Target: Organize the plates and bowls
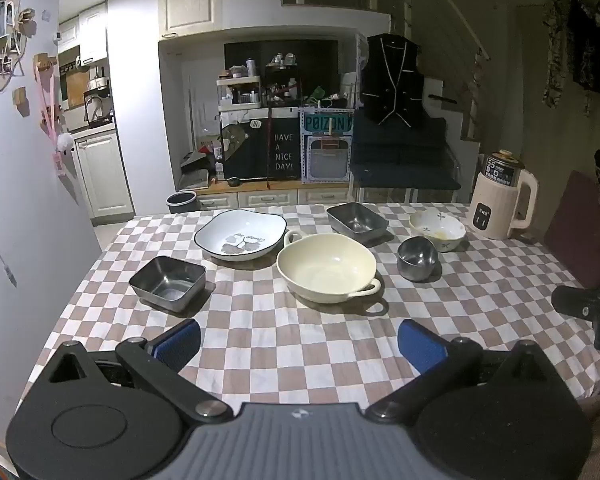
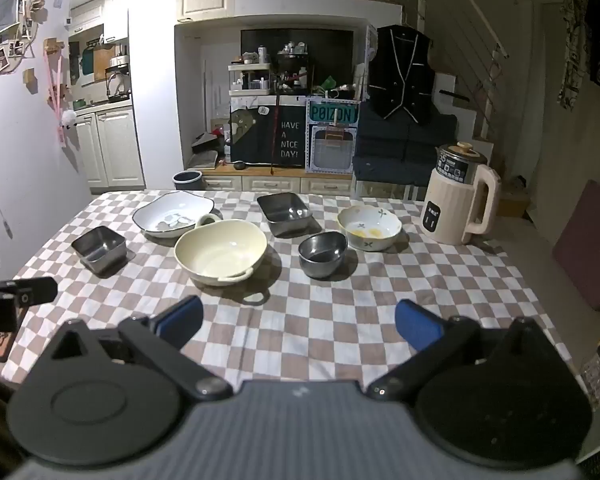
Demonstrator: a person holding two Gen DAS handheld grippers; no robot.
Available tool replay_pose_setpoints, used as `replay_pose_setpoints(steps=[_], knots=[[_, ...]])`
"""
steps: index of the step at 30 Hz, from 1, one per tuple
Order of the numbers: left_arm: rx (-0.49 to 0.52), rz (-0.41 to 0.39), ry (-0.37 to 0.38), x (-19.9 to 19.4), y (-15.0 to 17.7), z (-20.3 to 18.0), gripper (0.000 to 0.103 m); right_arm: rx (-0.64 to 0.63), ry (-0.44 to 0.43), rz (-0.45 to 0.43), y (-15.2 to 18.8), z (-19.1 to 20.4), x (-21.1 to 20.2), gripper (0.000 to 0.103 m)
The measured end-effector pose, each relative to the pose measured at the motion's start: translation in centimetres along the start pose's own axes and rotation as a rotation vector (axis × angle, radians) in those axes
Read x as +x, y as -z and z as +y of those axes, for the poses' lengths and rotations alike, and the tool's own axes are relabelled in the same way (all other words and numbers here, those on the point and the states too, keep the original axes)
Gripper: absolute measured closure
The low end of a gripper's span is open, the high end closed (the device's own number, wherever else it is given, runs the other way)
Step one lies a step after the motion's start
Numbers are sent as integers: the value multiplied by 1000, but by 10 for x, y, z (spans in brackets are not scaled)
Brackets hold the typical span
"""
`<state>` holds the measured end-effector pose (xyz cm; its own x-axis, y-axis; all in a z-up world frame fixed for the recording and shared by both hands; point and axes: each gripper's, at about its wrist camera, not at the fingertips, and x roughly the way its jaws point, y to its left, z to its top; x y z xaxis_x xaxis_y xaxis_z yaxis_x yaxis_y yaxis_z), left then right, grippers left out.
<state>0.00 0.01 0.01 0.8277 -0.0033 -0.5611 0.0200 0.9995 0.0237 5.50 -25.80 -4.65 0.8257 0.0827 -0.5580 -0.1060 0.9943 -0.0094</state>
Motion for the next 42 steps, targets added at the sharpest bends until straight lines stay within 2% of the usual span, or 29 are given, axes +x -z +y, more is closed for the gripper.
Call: replay_pose_setpoints(steps=[42], knots=[[-7,0,4,0,0,0,0,-10,4,10,-1,1,1,0]])
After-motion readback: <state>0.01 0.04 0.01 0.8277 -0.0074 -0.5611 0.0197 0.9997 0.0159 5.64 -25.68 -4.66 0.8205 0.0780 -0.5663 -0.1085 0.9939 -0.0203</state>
